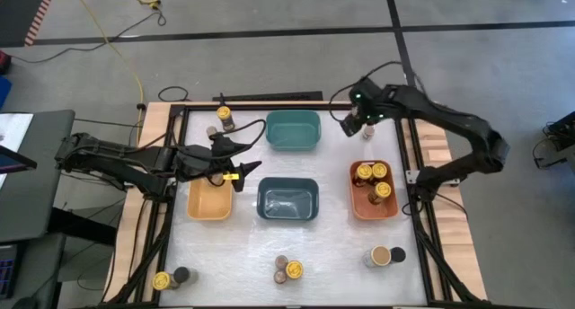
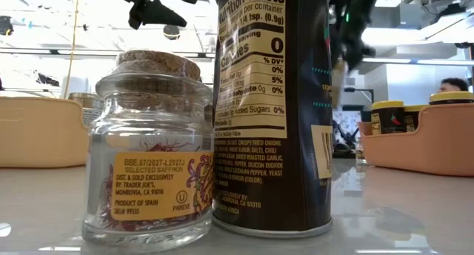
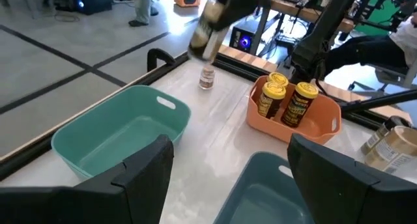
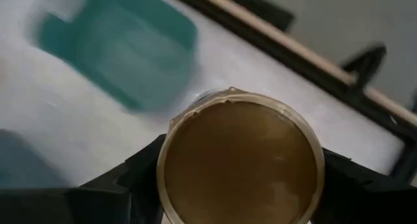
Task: Sort spices by type
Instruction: Put the gold seasoning bottle into the yellow bin
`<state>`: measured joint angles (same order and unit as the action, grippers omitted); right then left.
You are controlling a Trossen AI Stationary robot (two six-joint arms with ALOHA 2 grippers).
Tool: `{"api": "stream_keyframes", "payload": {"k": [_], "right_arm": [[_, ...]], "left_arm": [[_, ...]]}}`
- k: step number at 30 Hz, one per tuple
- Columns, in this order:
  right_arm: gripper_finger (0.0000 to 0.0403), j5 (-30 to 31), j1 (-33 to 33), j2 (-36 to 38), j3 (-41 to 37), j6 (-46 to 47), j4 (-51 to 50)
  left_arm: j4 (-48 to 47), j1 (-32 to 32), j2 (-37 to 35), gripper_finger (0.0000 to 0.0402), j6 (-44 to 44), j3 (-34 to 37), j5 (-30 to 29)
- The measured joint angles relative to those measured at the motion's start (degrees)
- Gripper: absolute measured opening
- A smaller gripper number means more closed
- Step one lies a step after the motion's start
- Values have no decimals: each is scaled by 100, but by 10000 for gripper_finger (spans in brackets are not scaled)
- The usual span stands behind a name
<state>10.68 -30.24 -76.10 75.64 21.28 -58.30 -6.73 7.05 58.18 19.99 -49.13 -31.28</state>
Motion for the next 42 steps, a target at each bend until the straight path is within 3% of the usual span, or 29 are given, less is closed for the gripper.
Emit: {"api": "stream_keyframes", "payload": {"k": [9,17,23,31,42], "right_arm": [[296,-7,1496,-243,1343,419,190],[296,-7,2441,-1235,2180,421,484],[296,-13,2814,-1977,3015,320,491],[296,-26,3056,-2736,3991,214,404],[296,-23,3255,-2830,4161,210,588]], "left_arm": [[162,-222,1,288,-187,1,55],[723,-445,3,288,-813,1,919],[822,-444,4,288,-1516,0,1400],[974,-450,8,288,-1783,-83,1697],[11,-706,550,288,-1734,-829,2095]]}}
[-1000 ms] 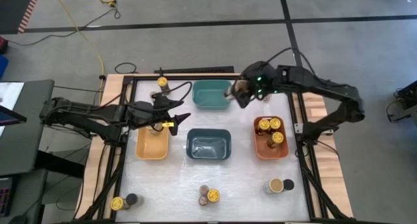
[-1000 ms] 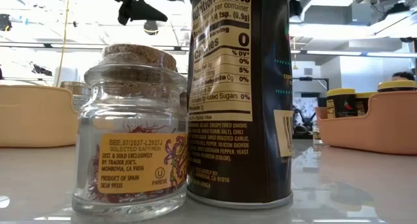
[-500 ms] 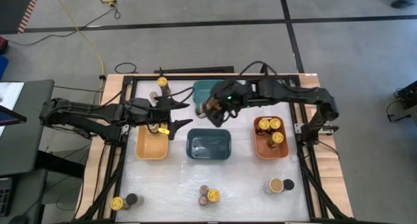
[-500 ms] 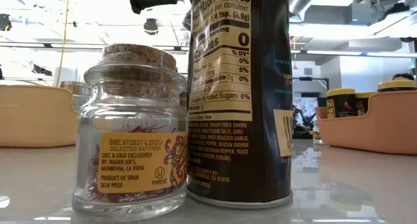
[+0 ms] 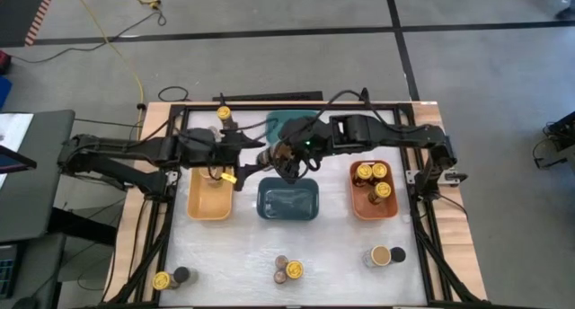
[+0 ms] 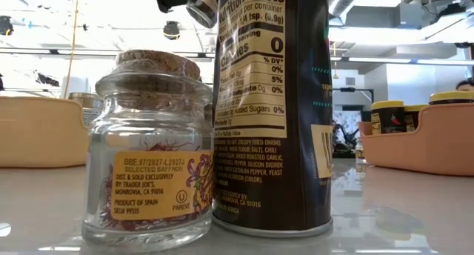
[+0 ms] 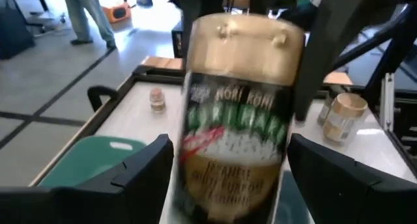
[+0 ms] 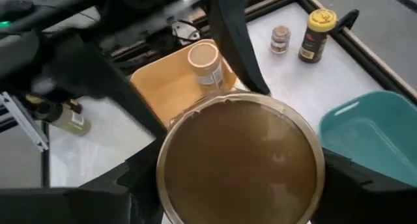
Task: Sort spices by type
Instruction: Put the gold seasoning bottle into the yellow bin
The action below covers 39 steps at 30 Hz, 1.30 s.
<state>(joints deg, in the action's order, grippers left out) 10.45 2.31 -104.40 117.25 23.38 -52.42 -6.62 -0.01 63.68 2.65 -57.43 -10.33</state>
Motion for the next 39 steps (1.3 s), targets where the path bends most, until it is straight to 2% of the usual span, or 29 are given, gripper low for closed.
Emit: {"api": "stream_keyframes", "payload": {"k": [5,12,33,39], "right_arm": [[296,46,68,0,-4,9,-52],[296,39,83,8,-15,13,-258],[296,18,83,7,-13,11,-319],[309,-10,86,7,11,-49,-43]], "left_arm": [[-410,-68,388,288,-1,-362,284],[-736,-65,848,289,-198,-788,280],[-671,-63,951,289,128,-802,352],[-625,-63,971,321,176,-796,354]]}}
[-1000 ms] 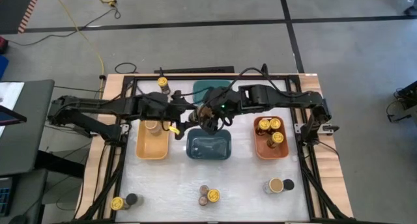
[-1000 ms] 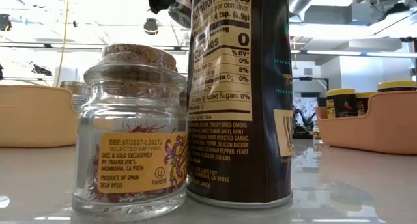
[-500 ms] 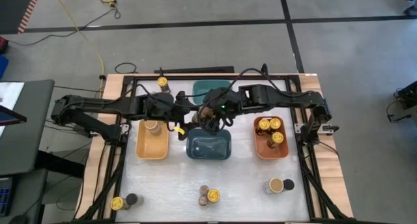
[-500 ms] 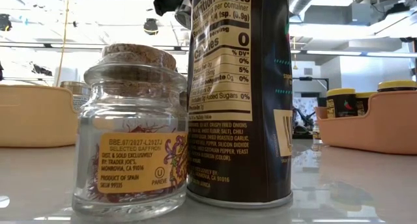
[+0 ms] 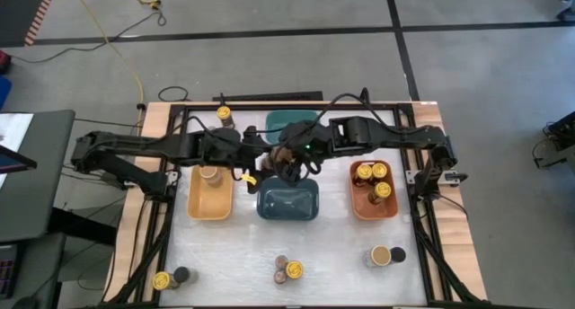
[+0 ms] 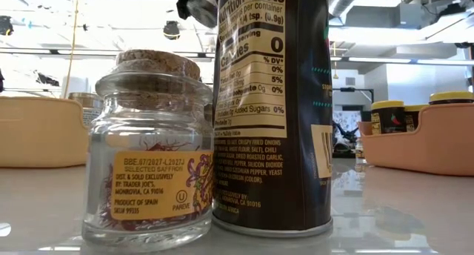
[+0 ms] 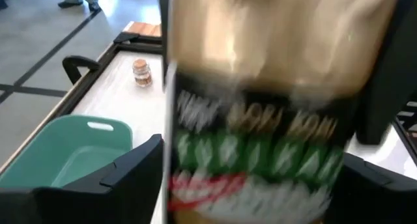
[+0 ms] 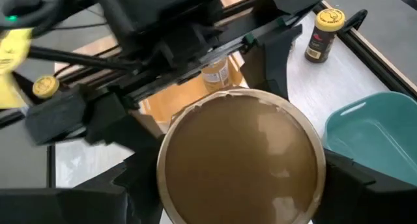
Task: Sort spices by type
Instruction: Put the gold seasoning bottle into the yellow bin
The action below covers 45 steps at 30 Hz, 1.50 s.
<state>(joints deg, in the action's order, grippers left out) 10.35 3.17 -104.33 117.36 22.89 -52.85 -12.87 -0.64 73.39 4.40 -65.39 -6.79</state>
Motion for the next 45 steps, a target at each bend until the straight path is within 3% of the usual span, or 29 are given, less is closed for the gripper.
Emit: {"api": "stream_keyframes", "payload": {"k": [5,18,21,26,45], "right_arm": [[306,-3,1,2,2,-72,11],[308,4,-34,2,-4,-87,-176],[308,7,-34,2,-11,-87,-251],[309,4,-34,2,-11,-85,-235],[320,28,-28,2,-15,-87,-195]], "left_arm": [[-8,2,-10,346,35,5,4],[-61,2,-14,346,257,5,-4],[-65,2,-15,333,293,5,-5],[-68,2,-16,276,117,5,-7],[-70,2,-23,274,79,5,-9]]}}
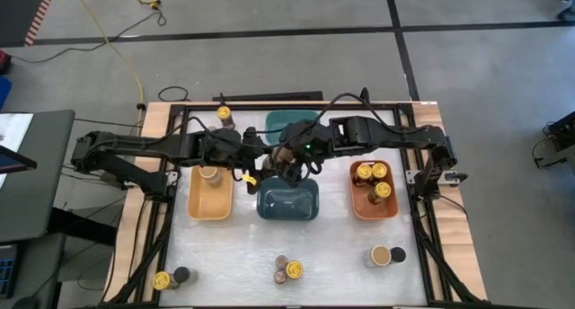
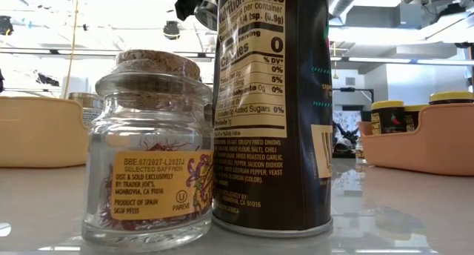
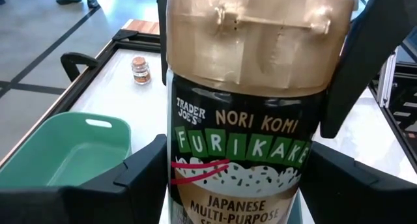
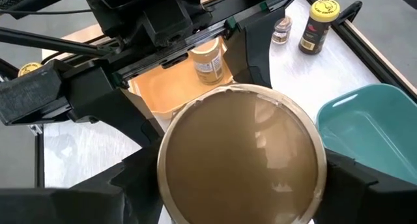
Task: Sort spices by type
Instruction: Put the gold seasoning bottle into the yellow bin
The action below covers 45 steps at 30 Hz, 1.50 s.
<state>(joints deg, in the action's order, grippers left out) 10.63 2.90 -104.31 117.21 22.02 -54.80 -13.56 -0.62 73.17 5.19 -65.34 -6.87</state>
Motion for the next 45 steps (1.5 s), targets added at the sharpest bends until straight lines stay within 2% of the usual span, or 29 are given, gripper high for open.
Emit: {"api": "stream_keyframes", "payload": {"k": [5,12,16,20,22,25,29,33,36,38,42,45], "right_arm": [[331,-2,-49,0,0,309,-18],[395,7,-81,22,0,307,-65],[378,-13,-123,145,1,315,-392],[367,61,-86,488,2,437,-948],[366,556,62,652,-42,519,-1246],[366,1666,424,906,-304,1004,-1869],[366,2274,857,1348,-1149,1718,-1931],[366,2522,1107,1895,-2503,2169,-1004],[366,2533,1163,2344,-3694,2202,348],[366,2468,1093,2675,-4553,1730,1742],[366,1483,702,3127,-6153,425,5102],[366,1233,298,3164,-7013,-285,7049]], "left_arm": [[-9,0,0,274,-11,0,1],[-142,-4,2,274,10,0,-27],[-202,-14,-188,274,5,0,-68],[-168,-56,-718,274,-31,0,-379],[-211,-87,-1050,274,-42,0,-431],[-342,-116,-1541,274,-16,0,-529],[-145,-79,-2076,274,90,123,-565],[597,56,-2489,274,91,709,-542],[1460,148,-2690,274,260,1284,-535],[2156,202,-2750,274,351,1673,-535],[3481,221,-2652,274,510,2354,-535],[4055,216,-2459,274,566,2565,-582]]}}
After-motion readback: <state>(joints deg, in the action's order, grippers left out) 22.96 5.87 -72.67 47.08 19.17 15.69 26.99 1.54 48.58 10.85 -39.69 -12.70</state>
